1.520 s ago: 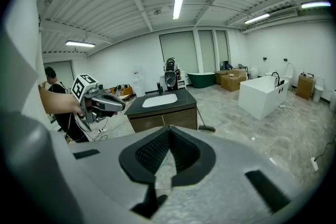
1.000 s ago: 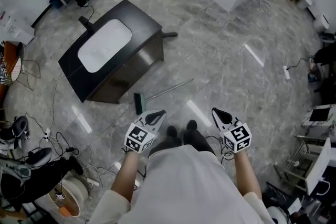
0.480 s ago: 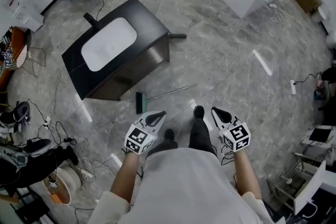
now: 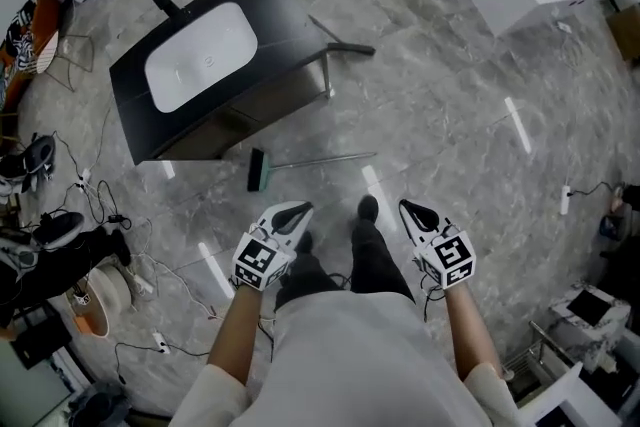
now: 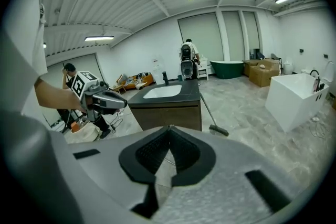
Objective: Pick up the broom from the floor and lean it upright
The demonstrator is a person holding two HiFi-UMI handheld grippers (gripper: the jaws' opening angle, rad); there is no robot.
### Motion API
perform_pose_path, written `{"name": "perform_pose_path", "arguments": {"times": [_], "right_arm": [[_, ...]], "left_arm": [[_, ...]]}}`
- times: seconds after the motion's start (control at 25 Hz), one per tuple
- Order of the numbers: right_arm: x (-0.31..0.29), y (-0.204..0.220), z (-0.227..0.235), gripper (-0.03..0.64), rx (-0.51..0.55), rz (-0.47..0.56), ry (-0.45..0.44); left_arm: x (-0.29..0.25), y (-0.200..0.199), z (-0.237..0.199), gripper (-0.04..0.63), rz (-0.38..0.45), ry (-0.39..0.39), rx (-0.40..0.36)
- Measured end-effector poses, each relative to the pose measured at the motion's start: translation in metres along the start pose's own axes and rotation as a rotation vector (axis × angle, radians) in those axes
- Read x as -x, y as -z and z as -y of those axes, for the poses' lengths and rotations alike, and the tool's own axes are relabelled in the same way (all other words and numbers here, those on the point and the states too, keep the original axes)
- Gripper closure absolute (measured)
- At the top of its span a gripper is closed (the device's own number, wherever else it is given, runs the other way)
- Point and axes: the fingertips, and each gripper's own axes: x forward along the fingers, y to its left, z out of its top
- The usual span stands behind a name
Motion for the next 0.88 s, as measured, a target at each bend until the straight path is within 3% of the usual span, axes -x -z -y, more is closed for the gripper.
{"name": "perform_pose_path", "arguments": {"times": [0.48,0.88], "right_arm": [[-0.091,0.06,0.078,0.615,0.041,-0.099,-0.183],[-0.168,0.125,0.105,0.615,0.023,-0.165,-0.237]], "left_arm": [[-0.107,0.062,-0.044,0.58,-0.049,-0.119,0.041],[-0.145,0.144,-0.087,0.58,-0.062,-0.191,0.126]]}}
